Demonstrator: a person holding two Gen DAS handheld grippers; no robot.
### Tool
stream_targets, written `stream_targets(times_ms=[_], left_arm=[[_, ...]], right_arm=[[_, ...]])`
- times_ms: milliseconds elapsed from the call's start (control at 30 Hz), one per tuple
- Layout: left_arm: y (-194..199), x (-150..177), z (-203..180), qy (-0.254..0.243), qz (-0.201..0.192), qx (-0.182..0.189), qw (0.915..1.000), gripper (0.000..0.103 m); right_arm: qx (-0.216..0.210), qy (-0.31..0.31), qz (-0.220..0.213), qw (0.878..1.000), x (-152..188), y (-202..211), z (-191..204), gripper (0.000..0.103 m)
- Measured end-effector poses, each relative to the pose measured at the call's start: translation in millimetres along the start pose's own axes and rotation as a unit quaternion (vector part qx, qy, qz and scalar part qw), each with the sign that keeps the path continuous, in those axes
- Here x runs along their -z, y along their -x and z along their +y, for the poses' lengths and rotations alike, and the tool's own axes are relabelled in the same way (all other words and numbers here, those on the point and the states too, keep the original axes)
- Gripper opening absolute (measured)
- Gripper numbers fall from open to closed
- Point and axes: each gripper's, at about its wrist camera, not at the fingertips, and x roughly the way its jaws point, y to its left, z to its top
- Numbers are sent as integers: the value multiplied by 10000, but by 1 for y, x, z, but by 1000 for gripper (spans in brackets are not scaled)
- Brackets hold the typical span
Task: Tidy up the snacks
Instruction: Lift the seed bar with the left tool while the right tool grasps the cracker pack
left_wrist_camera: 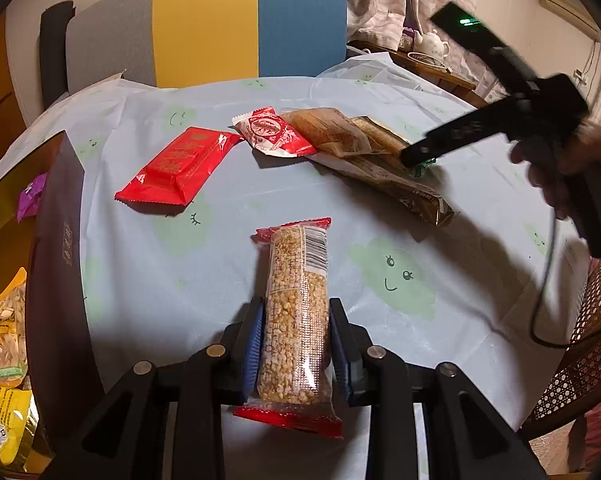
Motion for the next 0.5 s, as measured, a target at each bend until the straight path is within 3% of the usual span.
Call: stream_targets(times_ms=[167,200,233,367,500], left_arm=[[0,1,0,-41,-21,-38,10000,31],[1,1,0,-36,-23,-35,10000,31],[1,1,0,-27,-28,-29,10000,31],[1,4,-2,-46,-77,-67,9999,31],[3,7,-9,-139,-137,-219,9996,31]], right_arm=[[-177,-13,82,9998,-11,-18,-1,68],[-179,-12,121,9998,-9,-21,-1,52],[-227,-25,67,9997,-7,-18,-2,49],[-74,165,250,9995,16,-10,-4,49],[-231,-123,213,9994,46,-2,-17,49]])
